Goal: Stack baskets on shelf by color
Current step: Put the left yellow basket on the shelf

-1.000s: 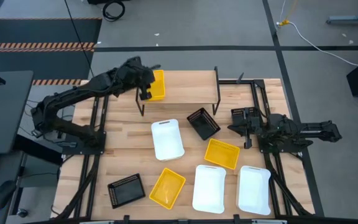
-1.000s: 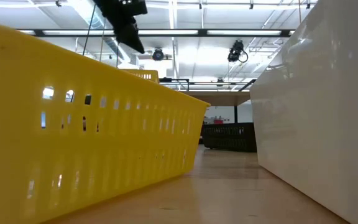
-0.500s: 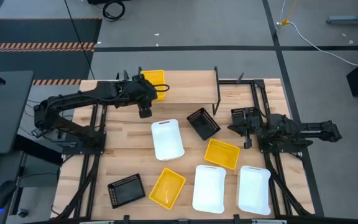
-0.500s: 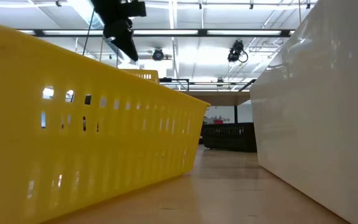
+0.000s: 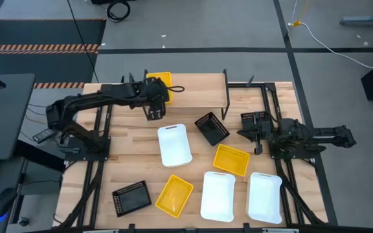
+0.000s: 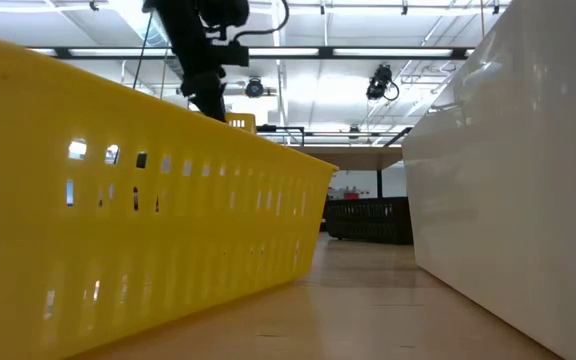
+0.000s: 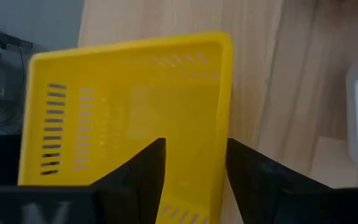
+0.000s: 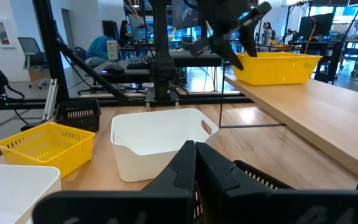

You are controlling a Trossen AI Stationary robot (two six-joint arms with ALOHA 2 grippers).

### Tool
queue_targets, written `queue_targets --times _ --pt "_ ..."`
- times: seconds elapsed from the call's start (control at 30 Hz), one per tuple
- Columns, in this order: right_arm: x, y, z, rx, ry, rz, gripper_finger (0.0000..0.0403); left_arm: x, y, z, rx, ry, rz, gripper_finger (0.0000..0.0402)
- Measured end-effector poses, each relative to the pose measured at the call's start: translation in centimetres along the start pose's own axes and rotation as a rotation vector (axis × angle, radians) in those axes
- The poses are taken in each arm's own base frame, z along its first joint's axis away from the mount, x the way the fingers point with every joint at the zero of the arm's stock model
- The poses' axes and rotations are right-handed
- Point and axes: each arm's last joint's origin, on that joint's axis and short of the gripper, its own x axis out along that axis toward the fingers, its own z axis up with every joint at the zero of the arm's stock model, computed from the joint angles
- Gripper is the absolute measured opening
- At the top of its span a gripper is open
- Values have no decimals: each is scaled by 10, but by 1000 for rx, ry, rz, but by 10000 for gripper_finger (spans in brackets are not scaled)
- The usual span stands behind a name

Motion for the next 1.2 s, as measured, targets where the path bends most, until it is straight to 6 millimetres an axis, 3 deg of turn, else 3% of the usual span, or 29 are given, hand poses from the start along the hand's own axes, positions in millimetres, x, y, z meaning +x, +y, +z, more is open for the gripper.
queue_targets --times 0.5,1.2 --pt "0 0 0 1 0 0 13 1 -4 -9 5 95 -35 120" --pt "0 0 0 1 0 0 13 -4 -16 -12 -4 147 -68 117"
